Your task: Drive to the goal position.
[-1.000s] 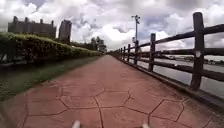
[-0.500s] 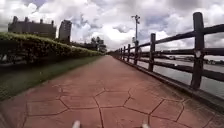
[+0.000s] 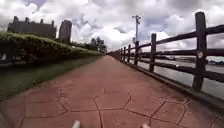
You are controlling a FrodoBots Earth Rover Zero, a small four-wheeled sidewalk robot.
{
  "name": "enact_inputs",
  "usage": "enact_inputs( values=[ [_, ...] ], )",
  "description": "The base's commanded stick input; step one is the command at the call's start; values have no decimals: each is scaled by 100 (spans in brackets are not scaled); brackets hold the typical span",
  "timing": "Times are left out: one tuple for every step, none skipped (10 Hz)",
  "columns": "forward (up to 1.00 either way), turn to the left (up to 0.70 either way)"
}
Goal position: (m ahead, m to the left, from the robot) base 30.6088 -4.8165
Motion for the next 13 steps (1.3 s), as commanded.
enact_inputs(
  values=[
    [70,0],
    [70,0],
    [70,0],
    [70,0],
    [70,0],
    [70,0],
    [70,0],
    [70,0],
    [70,0],
    [70,0],
    [70,0],
    [70,0],
    [70,0]
  ],
)
